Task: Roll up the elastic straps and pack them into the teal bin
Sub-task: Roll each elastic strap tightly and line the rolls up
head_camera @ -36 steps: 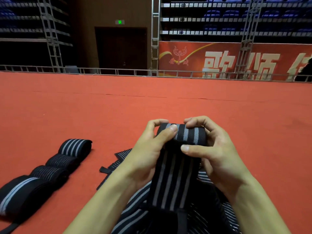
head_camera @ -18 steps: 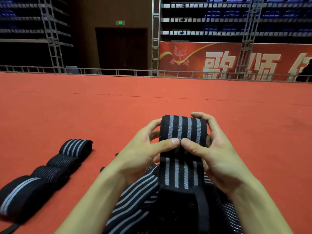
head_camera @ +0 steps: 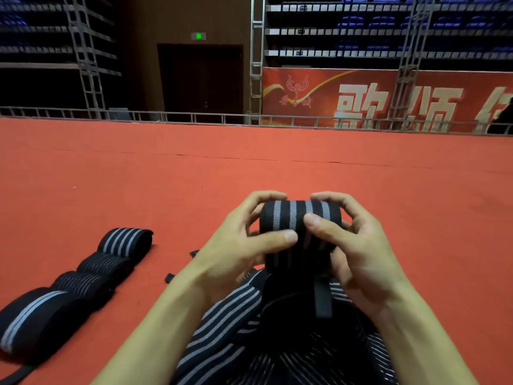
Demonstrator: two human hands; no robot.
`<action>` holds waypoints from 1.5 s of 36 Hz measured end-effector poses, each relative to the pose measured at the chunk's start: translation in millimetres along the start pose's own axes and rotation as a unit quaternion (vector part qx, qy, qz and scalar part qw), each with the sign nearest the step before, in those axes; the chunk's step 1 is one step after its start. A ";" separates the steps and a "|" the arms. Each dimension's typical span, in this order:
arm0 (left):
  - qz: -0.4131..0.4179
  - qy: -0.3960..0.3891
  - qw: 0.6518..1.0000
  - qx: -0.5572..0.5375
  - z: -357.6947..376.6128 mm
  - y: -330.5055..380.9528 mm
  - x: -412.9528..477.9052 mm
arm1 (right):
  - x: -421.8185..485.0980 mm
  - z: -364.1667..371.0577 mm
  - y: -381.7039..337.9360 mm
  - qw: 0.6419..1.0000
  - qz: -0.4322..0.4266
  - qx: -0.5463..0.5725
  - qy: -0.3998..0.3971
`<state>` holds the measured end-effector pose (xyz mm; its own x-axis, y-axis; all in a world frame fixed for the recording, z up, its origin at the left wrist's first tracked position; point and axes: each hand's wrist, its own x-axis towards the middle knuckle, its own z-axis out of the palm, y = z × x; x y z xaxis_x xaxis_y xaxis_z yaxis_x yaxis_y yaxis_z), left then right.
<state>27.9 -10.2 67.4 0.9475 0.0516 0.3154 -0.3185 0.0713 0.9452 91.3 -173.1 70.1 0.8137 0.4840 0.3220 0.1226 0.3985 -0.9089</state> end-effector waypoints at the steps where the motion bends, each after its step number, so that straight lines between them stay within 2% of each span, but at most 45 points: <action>1: -0.022 0.005 0.999 -0.040 0.7 1.6 0.1 | -0.5 0.1 -1.0 1.000 0.002 0.008 -0.006; 4: -0.045 0.023 0.996 -0.069 2.2 5.9 1.2 | 0.1 0.3 -2.2 0.999 0.004 0.034 -0.016; 8: -0.026 0.027 0.996 -0.086 -1.2 5.9 0.5 | -0.1 -0.7 -2.0 0.999 0.009 0.038 -0.019; 14: 0.024 0.026 0.996 -0.084 -3.5 3.0 0.8 | 2.4 -6.8 0.4 0.998 -0.006 -0.047 -0.028; 19: -0.008 0.002 0.993 -0.119 -1.9 3.5 1.1 | 2.2 -9.3 3.1 0.992 -0.059 -0.109 -0.009; 24: -0.026 0.016 0.993 -0.110 -3.1 5.6 1.0 | -0.1 -6.1 4.6 0.982 -0.097 -0.159 -0.012; 30: -0.003 0.035 0.998 -0.054 -7.2 -1.1 1.2 | 0.1 -12.3 4.3 0.985 -0.042 -0.161 -0.045; 34: 0.020 0.055 0.998 -0.018 -4.7 -9.4 4.0 | 0.0 -16.7 1.1 0.983 -0.021 -0.179 -0.038; 44: -0.077 -0.001 0.997 -0.031 -15.8 -11.0 4.3 | 2.2 -21.2 6.9 0.982 -0.004 -0.180 -0.059; 54: -0.034 0.026 0.999 0.030 -18.8 -21.0 6.3 | 3.2 -23.2 12.3 0.977 0.005 -0.203 -0.069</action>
<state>40.1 7.3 47.9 0.9640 0.1003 0.2461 -0.2489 0.0159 0.9684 108.6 -184.7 53.7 0.7348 0.5986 0.3189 0.3521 0.0652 -0.9337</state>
